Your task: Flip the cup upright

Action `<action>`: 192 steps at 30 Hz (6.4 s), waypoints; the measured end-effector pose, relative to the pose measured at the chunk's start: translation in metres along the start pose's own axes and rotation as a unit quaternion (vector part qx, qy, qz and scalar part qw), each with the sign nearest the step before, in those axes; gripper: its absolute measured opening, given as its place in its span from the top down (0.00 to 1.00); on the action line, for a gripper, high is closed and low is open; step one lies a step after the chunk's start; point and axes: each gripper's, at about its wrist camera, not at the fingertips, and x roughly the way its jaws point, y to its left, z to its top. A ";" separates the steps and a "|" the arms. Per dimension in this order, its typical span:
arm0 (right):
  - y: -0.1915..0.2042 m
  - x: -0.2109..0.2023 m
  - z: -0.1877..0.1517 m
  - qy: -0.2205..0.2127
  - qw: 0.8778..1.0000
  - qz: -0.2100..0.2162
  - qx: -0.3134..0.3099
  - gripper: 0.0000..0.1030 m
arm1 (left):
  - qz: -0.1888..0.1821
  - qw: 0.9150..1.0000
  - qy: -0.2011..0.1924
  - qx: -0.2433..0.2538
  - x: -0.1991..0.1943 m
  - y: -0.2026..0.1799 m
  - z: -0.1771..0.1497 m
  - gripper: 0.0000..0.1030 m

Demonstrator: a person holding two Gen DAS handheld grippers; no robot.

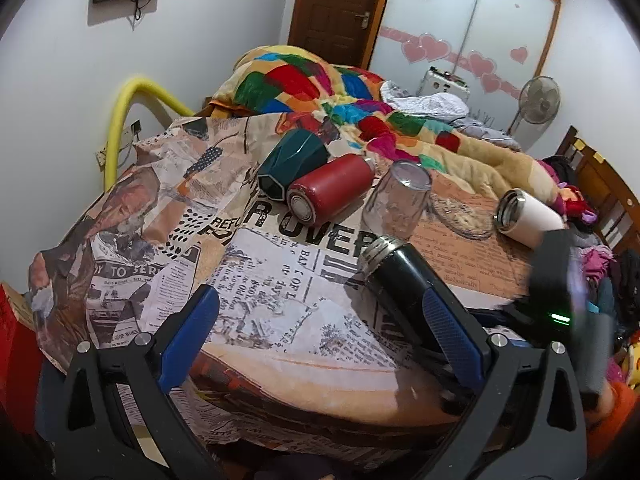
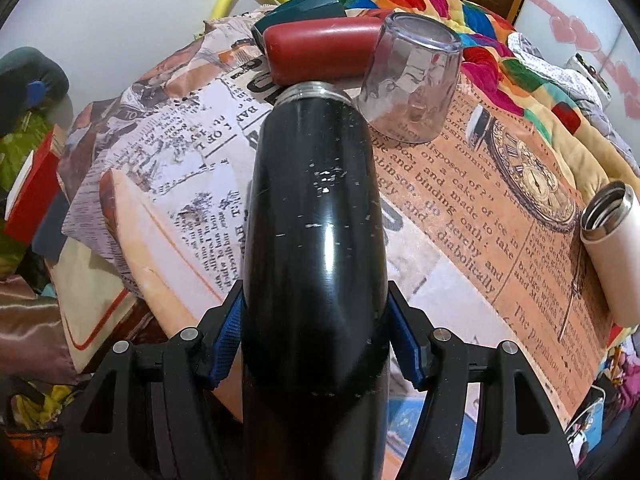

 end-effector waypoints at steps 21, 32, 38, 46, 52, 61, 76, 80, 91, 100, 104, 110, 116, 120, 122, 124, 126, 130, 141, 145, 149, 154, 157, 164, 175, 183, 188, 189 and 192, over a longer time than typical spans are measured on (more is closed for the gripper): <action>-0.038 -0.139 -0.074 -0.162 0.972 -0.091 0.143 0.28 | -0.055 0.982 0.177 -0.029 0.102 -0.068 -0.017 0.19; -0.054 -0.143 -0.097 -0.177 0.964 -0.079 0.184 0.28 | -0.018 0.982 0.185 0.008 0.125 -0.091 -0.013 0.35; -0.064 -0.148 -0.105 -0.182 0.959 -0.086 0.198 0.28 | -0.023 0.988 0.144 0.041 0.098 -0.099 -0.006 0.38; -0.073 -0.150 -0.105 -0.191 0.955 -0.084 0.211 0.28 | -0.055 0.993 0.067 0.086 0.028 -0.113 0.008 0.39; -0.076 -0.148 -0.101 -0.193 0.954 -0.085 0.212 0.28 | -0.069 0.989 0.010 0.127 -0.007 -0.137 0.020 0.39; -0.088 -0.146 -0.095 -0.198 0.950 -0.094 0.224 0.28 | -0.075 0.985 -0.031 0.155 0.006 -0.173 0.055 0.39; -0.094 -0.142 -0.093 -0.193 0.948 -0.096 0.233 0.28 | -0.057 0.980 -0.030 0.187 0.033 -0.180 0.039 0.38; -0.092 -0.145 -0.093 -0.196 0.947 -0.095 0.235 0.28 | -0.063 0.980 -0.018 0.186 0.031 -0.179 0.040 0.38; -0.066 -0.197 -0.093 -0.249 0.935 -0.114 0.226 0.28 | -0.101 0.978 -0.043 0.176 -0.038 -0.165 0.046 0.38; -0.022 -0.285 -0.100 -0.367 0.897 -0.131 0.209 0.28 | -0.137 0.963 -0.171 0.157 -0.172 -0.129 0.037 0.37; 0.001 -0.318 -0.105 -0.419 0.876 -0.135 0.195 0.28 | -0.135 0.951 -0.230 0.155 -0.221 -0.116 0.023 0.36; 0.032 -0.342 -0.111 -0.466 0.855 -0.147 0.173 0.28 | -0.128 0.938 -0.291 0.141 -0.269 -0.103 0.004 0.26; 0.047 -0.341 -0.114 -0.476 0.847 -0.169 0.167 0.19 | -0.112 0.934 -0.312 0.132 -0.282 -0.097 -0.009 0.10; 0.050 -0.339 -0.117 -0.472 0.846 -0.181 0.166 0.05 | -0.105 0.937 -0.310 0.121 -0.282 -0.091 -0.013 0.02; 0.052 -0.340 -0.120 -0.473 0.845 -0.185 0.168 0.00 | -0.102 0.938 -0.309 0.121 -0.282 -0.091 -0.015 0.01; 0.052 -0.341 -0.122 -0.470 0.847 -0.184 0.168 0.00 | -0.099 0.938 -0.308 0.122 -0.281 -0.092 -0.016 0.01; 0.050 -0.340 -0.122 -0.467 0.848 -0.183 0.169 0.00 | -0.097 0.938 -0.309 0.123 -0.281 -0.092 -0.017 0.01; 0.050 -0.339 -0.125 -0.464 0.850 -0.183 0.170 0.00 | -0.096 0.938 -0.309 0.124 -0.281 -0.093 -0.020 0.01; 0.052 -0.340 -0.129 -0.461 0.852 -0.181 0.169 0.00 | -0.094 0.940 -0.304 0.124 -0.279 -0.093 -0.023 0.01; 0.053 -0.339 -0.130 -0.460 0.853 -0.180 0.169 0.00 | -0.094 0.939 -0.305 0.125 -0.279 -0.093 -0.023 0.01; 0.053 -0.338 -0.131 -0.460 0.853 -0.181 0.169 0.00 | -0.095 0.939 -0.306 0.124 -0.279 -0.093 -0.023 0.01; 0.053 -0.338 -0.130 -0.459 0.853 -0.180 0.169 0.00 | -0.095 0.939 -0.306 0.122 -0.278 -0.093 -0.022 0.00; 0.053 -0.338 -0.130 -0.459 0.854 -0.180 0.169 0.00 | -0.094 0.939 -0.306 0.123 -0.277 -0.092 -0.021 0.00; 0.053 -0.340 -0.130 -0.459 0.854 -0.180 0.168 0.00 | -0.095 0.939 -0.306 0.122 -0.277 -0.092 -0.021 0.00; 0.053 -0.339 -0.129 -0.458 0.854 -0.180 0.169 0.00 | -0.095 0.939 -0.307 0.122 -0.276 -0.093 -0.021 0.00; 0.052 -0.339 -0.131 -0.458 0.854 -0.179 0.169 0.00 | -0.096 0.940 -0.305 0.122 -0.277 -0.094 -0.021 0.00; 0.052 -0.339 -0.131 -0.457 0.855 -0.179 0.169 0.00 | -0.097 0.939 -0.305 0.122 -0.277 -0.094 -0.021 0.00; 0.052 -0.338 -0.130 -0.457 0.855 -0.179 0.169 0.00 | -0.097 0.939 -0.305 0.122 -0.277 -0.094 -0.021 0.00; 0.052 -0.339 -0.130 -0.458 0.855 -0.179 0.169 0.00 | -0.097 0.940 -0.305 0.121 -0.277 -0.094 -0.021 0.00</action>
